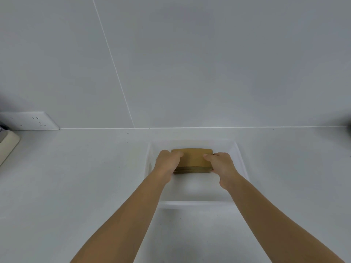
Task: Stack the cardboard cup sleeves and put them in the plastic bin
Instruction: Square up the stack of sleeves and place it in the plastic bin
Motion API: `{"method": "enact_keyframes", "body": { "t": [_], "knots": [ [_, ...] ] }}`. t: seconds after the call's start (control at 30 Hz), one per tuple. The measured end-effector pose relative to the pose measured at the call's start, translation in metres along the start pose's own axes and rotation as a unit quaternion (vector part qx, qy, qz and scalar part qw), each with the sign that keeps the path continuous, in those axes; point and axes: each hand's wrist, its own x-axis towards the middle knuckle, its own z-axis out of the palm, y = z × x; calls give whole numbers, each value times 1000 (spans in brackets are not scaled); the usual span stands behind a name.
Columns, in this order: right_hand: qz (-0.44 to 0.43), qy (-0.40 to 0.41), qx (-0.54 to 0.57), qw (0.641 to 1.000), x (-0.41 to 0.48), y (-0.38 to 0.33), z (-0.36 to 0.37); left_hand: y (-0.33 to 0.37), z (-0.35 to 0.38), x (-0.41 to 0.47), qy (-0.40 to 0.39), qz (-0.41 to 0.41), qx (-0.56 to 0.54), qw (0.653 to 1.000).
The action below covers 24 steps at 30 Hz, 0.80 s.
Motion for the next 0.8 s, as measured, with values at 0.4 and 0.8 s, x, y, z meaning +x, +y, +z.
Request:
{"method": "enact_keyframes", "body": {
  "t": [0.4, 0.8],
  "knots": [
    [1, -8, -10, 1000, -3, 0, 2, -1, -5, 1, -25, -21, -54, 998],
    [0, -3, -30, 1000, 0, 2, 2, -2, -7, 1, -34, -24, -52, 998]
  ]
}}
